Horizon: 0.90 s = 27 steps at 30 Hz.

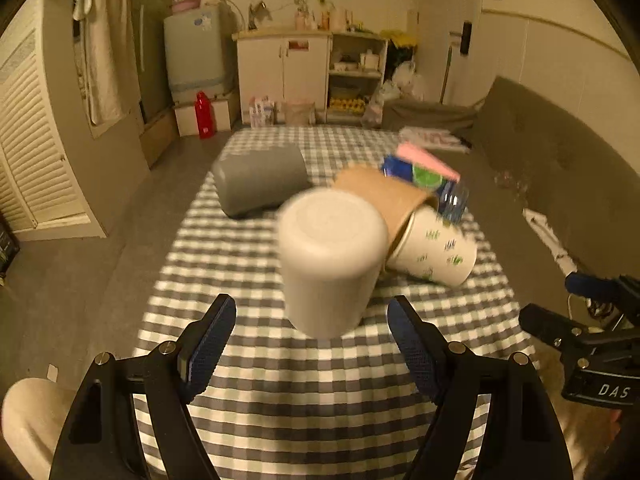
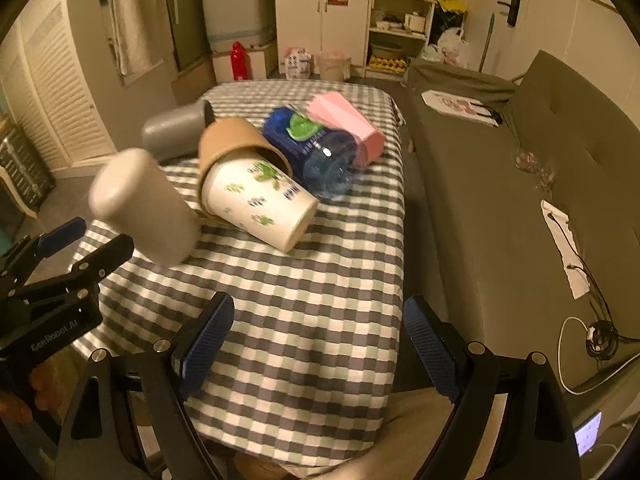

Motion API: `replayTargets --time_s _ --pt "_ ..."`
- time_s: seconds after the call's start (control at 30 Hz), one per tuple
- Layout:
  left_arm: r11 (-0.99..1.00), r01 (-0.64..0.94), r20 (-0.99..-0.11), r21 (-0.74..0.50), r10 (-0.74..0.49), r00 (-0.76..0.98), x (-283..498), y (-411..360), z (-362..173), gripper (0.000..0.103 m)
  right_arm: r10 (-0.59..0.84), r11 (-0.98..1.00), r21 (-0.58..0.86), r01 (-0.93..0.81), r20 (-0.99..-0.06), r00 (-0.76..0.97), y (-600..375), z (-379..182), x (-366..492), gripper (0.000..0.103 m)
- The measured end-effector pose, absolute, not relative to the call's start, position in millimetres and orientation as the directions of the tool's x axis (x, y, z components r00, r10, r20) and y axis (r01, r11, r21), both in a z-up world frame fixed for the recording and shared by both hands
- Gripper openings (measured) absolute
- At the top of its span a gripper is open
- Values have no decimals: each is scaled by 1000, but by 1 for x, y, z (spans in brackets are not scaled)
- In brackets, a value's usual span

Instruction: Flip cup upside down

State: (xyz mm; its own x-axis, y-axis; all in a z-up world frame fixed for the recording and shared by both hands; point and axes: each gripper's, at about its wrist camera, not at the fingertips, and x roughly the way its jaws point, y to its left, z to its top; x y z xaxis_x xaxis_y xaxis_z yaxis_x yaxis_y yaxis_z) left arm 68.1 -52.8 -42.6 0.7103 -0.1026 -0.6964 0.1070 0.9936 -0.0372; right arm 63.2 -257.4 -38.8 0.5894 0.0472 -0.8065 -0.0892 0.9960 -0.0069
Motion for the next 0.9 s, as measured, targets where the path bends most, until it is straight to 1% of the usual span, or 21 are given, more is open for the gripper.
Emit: replayTargets --time_s 0.27,0.47,0.6,0.7,0.9 --pt "996 75 -586 -55 -93 805 35 -19 -6 81 100 991 4 -134 -692 715 -231 -1 33 87" --pt "997 74 -541 -37 -82 837 14 -6 -2 81 127 990 29 -138 -603 787 -208 11 10 87" --pt "997 76 -518 -32 -82 852 3 0 -4 81 125 992 47 -119 -571 811 -200 5 2 87" --pt "997 74 -511 -27 -77 856 -4 3 -8 81 102 994 34 -100 -561 821 -198 -5 0 87" --pt "997 65 -501 -38 -76 862 -7 4 -16 81 60 997 -1 -73 -572 818 -200 -18 2 87"
